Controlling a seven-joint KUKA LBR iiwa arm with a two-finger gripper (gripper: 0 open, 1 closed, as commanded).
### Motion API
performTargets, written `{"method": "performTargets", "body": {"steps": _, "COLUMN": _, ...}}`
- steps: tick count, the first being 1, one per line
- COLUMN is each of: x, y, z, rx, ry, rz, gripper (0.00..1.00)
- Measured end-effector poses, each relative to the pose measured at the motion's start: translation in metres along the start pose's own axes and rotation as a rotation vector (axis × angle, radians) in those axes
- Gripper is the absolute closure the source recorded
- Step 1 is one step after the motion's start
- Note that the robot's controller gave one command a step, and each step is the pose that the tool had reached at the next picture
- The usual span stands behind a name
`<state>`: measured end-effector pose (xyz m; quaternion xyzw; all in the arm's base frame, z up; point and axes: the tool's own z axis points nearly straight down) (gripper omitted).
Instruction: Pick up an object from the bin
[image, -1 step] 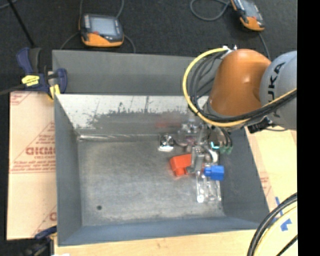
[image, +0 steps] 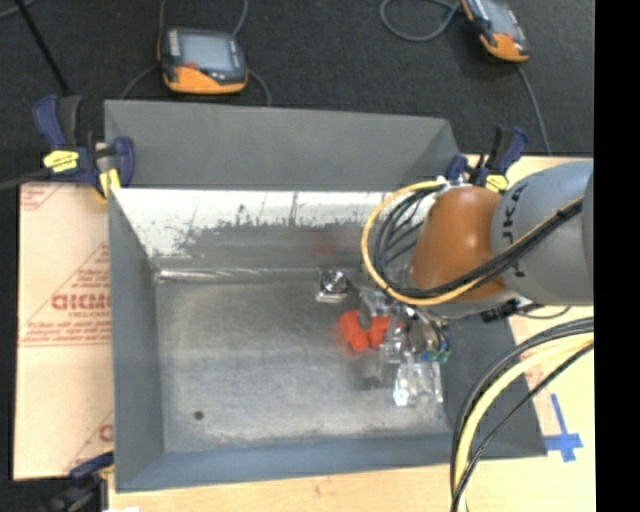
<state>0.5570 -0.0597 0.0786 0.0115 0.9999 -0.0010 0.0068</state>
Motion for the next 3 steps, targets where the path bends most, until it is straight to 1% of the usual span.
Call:
{"method": "performTargets", "body": {"steps": 1, "x": -0.07, "y": -0.024, "z": 0.008, "rx": -0.002, "ry": 0.006, "rz": -0.358, "gripper": 0.0}}
{"method": "performTargets", "body": {"steps": 2, "x": -0.07, "y": -0.023, "z": 0.008, "rx": -0.004, "ry": 0.007, "rz": -0.355, "gripper": 1.0}}
{"method": "performTargets", "body": {"steps": 3, "x": -0.084, "y": -0.02, "z": -0.169, "rx": 0.001, "ry": -0.001, "rz": -0.336, "gripper": 1.0}}
